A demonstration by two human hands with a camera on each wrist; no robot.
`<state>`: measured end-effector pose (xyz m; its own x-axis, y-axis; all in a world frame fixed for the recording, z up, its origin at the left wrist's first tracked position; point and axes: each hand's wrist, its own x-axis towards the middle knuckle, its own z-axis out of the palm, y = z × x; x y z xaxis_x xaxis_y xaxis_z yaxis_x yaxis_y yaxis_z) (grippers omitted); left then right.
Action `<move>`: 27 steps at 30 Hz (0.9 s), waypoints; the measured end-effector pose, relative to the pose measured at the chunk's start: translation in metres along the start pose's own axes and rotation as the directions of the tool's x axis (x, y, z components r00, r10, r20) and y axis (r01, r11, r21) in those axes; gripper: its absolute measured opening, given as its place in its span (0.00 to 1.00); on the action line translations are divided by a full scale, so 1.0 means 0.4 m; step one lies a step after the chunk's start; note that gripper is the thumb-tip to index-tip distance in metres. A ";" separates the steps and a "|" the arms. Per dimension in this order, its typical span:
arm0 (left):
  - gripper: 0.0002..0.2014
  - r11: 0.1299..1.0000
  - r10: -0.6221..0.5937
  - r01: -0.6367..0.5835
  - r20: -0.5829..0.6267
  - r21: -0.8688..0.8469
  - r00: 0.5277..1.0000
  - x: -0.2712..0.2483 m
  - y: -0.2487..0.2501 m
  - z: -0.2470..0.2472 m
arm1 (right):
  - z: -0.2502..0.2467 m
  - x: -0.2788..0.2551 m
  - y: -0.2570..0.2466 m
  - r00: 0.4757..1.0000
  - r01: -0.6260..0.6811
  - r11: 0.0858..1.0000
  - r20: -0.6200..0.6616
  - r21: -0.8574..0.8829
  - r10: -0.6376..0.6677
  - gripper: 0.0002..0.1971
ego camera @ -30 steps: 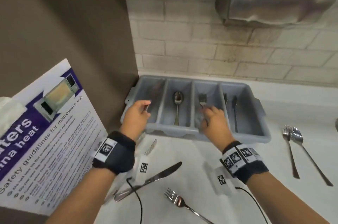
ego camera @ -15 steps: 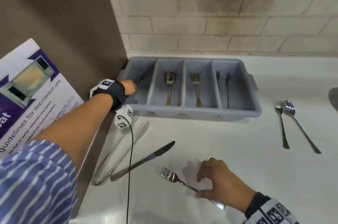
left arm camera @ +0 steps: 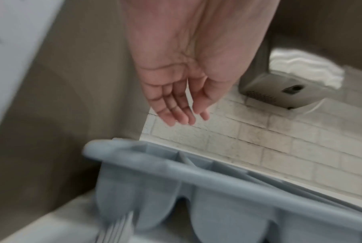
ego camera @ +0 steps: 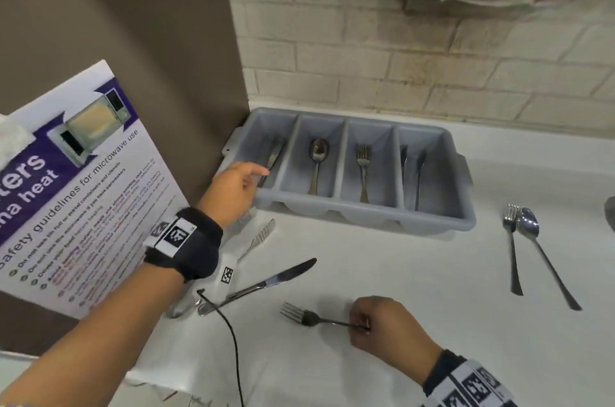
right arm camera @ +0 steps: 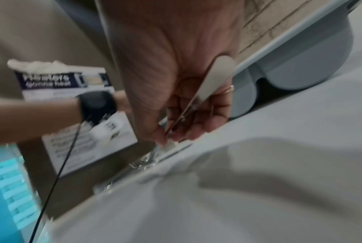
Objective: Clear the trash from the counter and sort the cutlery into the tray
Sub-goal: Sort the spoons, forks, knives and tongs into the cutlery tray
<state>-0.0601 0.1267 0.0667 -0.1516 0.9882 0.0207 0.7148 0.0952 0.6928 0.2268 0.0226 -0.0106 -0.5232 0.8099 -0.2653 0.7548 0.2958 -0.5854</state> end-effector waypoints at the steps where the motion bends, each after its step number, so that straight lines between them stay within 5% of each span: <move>1: 0.18 1.000 0.007 -0.007 0.003 -0.016 1.000 -0.051 -0.012 0.010 | -0.034 -0.002 0.001 0.999 0.008 0.995 -0.035 0.098 -0.004 0.04; 5: 0.21 1.000 0.000 0.000 0.097 -0.004 0.995 -0.219 -0.083 0.082 | -0.196 0.047 0.002 0.942 0.122 0.937 -0.335 0.328 -0.005 0.16; 9: 0.17 0.991 -0.046 0.023 0.177 0.134 0.983 -0.308 -0.156 0.158 | -0.320 0.229 0.010 0.797 0.053 0.935 -0.579 0.351 0.172 0.09; 12: 0.19 0.959 -0.118 0.070 0.162 0.275 0.980 -0.327 -0.188 0.190 | -0.356 0.372 0.034 0.794 -0.102 0.925 -0.529 0.366 0.298 0.11; 14: 0.16 0.928 -0.130 0.067 0.150 0.366 0.980 -0.323 -0.198 0.197 | -0.357 0.436 0.035 0.855 -0.243 0.936 -0.400 0.254 0.330 0.16; 16: 0.14 0.904 -0.150 0.072 0.155 0.421 0.976 -0.315 -0.205 0.200 | -0.344 0.466 0.025 0.904 -0.364 0.928 -0.269 -0.078 0.332 0.18; 19: 0.13 0.856 -0.202 0.069 0.210 0.512 0.957 -0.300 -0.209 0.209 | -0.312 0.476 0.013 0.936 -0.351 0.841 -0.148 -0.412 0.318 0.18; 23: 0.07 0.880 -0.190 0.031 0.291 0.475 0.938 -0.321 -0.206 0.189 | -0.285 0.493 0.041 0.892 -0.448 0.876 -0.154 -0.178 0.424 0.18; 27: 0.07 0.985 -0.056 0.015 0.241 0.169 0.969 -0.324 -0.144 0.087 | -0.273 0.454 0.046 0.876 -0.260 0.964 -0.407 0.054 0.258 0.15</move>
<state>-0.0580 -0.0026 -0.0011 -0.0223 0.9809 -0.1931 0.8175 0.1291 0.5612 0.1890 0.2304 0.0143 -0.1025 0.9921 -0.0724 0.8424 0.0479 -0.5368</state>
